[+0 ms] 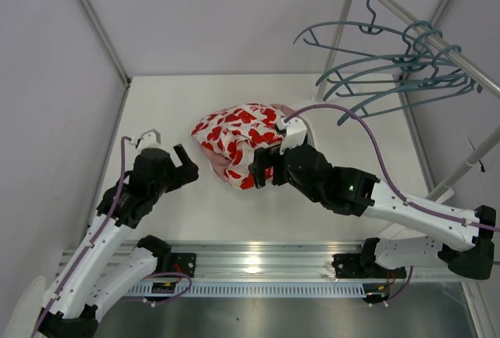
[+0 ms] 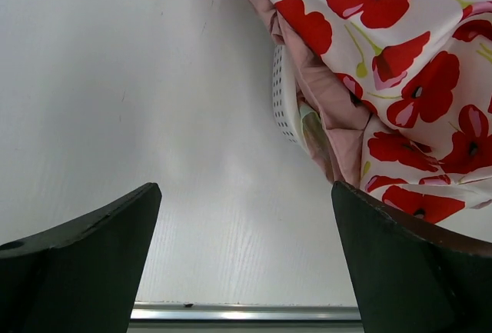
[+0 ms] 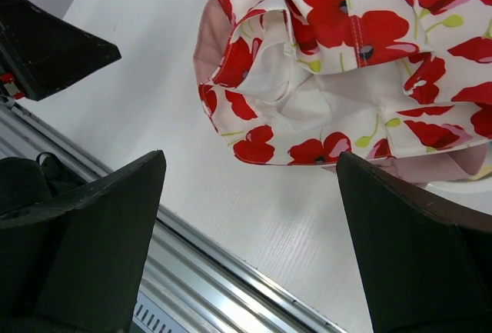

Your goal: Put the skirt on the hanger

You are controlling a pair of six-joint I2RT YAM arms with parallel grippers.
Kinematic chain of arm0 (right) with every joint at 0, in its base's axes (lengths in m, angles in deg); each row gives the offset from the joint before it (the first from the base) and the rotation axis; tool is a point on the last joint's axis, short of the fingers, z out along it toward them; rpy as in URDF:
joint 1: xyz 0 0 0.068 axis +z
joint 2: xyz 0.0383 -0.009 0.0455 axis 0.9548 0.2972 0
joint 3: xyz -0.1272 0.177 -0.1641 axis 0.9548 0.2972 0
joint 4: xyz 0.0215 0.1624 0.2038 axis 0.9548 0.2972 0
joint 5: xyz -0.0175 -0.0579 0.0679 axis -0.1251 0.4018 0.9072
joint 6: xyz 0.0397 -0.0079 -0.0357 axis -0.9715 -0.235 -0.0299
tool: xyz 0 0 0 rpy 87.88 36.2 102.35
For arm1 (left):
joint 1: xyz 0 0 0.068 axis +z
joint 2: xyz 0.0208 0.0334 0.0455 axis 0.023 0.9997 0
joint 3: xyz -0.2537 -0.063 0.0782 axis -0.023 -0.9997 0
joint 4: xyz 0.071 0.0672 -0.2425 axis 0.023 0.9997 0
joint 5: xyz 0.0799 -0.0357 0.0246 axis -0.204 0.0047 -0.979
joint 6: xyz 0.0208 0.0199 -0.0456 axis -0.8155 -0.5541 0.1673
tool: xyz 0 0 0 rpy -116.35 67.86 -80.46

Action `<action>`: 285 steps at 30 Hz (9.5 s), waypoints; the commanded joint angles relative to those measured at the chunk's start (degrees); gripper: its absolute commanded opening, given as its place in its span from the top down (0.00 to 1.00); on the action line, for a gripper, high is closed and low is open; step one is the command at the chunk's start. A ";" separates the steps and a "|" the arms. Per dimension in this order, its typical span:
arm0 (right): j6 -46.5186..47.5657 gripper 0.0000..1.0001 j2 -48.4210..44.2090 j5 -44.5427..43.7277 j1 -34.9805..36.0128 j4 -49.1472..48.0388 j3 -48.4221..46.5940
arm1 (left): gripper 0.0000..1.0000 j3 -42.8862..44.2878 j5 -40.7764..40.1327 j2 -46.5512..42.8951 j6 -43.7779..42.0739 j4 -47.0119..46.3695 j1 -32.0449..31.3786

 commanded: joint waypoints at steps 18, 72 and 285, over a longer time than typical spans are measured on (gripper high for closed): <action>-12.64 0.01 -4.21 -15.66 -1.92 8.50 9.30 | 0.00 17.18 7.80 11.77 -20.74 -10.75 -10.41; -14.05 0.01 -7.46 -11.01 -8.95 5.00 13.79 | 0.99 8.03 -6.80 17.68 -18.20 -29.58 -16.94; 19.70 1.00 44.11 30.56 -21.42 -27.43 -50.59 | 1.00 58.43 19.20 38.48 -27.52 -30.01 41.51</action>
